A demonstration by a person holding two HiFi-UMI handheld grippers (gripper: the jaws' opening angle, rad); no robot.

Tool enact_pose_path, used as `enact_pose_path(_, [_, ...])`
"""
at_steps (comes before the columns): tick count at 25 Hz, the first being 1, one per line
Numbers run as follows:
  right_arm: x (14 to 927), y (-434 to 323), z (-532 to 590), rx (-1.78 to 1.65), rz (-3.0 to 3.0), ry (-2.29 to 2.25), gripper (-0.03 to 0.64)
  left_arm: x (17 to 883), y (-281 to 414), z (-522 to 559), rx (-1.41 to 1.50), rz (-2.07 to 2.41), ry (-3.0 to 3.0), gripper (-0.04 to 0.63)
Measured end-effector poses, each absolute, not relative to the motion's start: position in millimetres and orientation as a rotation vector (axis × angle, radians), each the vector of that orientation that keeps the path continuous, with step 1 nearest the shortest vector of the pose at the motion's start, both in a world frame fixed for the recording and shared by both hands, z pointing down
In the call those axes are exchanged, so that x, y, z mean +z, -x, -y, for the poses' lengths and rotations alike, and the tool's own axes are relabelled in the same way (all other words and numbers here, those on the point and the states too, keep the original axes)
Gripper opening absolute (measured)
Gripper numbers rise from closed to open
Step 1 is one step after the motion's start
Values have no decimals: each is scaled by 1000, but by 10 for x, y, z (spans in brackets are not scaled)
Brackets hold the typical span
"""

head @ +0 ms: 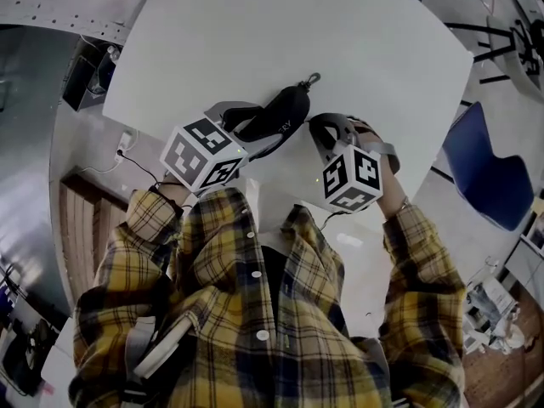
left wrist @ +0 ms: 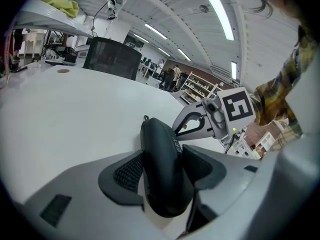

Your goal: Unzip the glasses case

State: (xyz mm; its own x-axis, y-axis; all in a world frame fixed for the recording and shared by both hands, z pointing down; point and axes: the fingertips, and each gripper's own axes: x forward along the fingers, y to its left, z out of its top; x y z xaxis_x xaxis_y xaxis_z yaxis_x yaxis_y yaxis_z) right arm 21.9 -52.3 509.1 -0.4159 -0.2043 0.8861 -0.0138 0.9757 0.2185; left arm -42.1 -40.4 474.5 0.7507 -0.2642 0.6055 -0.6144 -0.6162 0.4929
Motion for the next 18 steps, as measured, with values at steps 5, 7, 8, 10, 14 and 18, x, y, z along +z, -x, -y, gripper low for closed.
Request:
enact_pose_path(5, [5116, -273, 768, -244, 1966, -164, -2, 4745, 410, 402, 644, 646, -2243, 255])
enact_pose_path(7, [5103, -278, 890, -252, 1963, -190, -2, 4743, 390, 392, 658, 636, -2254, 255])
enact_pose_path(8, [5088, -268, 945, -252, 1965, -202, -2, 4743, 384, 387, 663, 630, -2256, 255])
enact_pose_path(10, [5070, -231, 994, -260, 1965, -201, -2, 4750, 389, 380, 660, 619, -2245, 255])
enact_pose_path(14, [5079, -258, 934, -230, 1963, -186, -2, 4752, 372, 387, 677, 568, -2225, 255])
enact_pose_path(18, [5079, -424, 788, -128, 1957, -228, -2, 4719, 264, 366, 811, 470, -2290, 255])
